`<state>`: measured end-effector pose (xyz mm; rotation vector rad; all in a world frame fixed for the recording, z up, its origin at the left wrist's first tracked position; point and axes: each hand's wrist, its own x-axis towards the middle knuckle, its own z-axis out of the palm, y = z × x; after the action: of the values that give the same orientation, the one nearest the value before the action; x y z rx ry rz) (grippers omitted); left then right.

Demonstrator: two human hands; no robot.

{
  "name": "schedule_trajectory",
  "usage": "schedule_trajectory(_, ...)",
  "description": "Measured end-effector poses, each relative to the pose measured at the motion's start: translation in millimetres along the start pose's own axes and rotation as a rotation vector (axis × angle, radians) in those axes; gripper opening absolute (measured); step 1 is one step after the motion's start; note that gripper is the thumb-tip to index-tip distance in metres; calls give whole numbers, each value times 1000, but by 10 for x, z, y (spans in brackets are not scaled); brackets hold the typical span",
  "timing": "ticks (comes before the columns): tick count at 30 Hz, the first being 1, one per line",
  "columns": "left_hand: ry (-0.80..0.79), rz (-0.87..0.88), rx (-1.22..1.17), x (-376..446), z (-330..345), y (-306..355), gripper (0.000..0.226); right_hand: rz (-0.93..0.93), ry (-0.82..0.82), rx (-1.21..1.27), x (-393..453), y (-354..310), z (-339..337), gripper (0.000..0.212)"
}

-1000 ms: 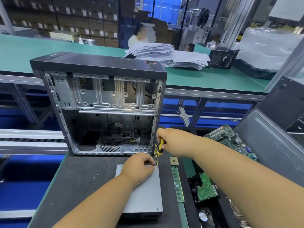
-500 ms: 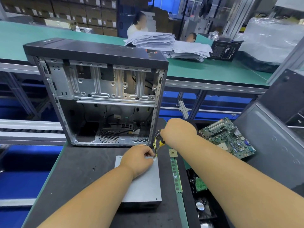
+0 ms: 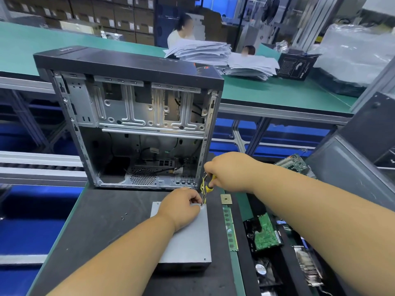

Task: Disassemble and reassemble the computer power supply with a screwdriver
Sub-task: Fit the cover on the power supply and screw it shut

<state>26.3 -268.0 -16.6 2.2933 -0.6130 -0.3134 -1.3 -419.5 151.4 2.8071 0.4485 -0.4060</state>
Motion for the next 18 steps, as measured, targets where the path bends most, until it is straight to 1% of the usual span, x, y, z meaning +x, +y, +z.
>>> schedule_trajectory(2, 7, -1, 0, 1, 3, -4, 16, 135, -16, 6, 51, -38, -4, 26)
schedule_trajectory(4, 8, -7, -8, -1, 6, -2, 17, 266, -96, 23, 106, -57, -10, 31)
schedule_trajectory(6, 8, -12, -14, -4, 8, 3, 17, 315, -187, 57, 152, -74, -26, 35)
schedule_trajectory(8, 13, -27, -15, -3, 5, 10, 17, 346, -201, 110, 161, -78, -43, 35)
schedule_trajectory(11, 19, -59, -4, 19, 12, 28, 17, 400, -173, 131, 94, -41, -36, 37)
schedule_trajectory(15, 21, -91, 40, 51, 20, 60, 14, 565, -26, 276, -46, 139, -67, 40)
schedule_trajectory(18, 25, -124, 38, 67, 27, 71, 11, 594, -27, 340, -123, 205, -49, 38)
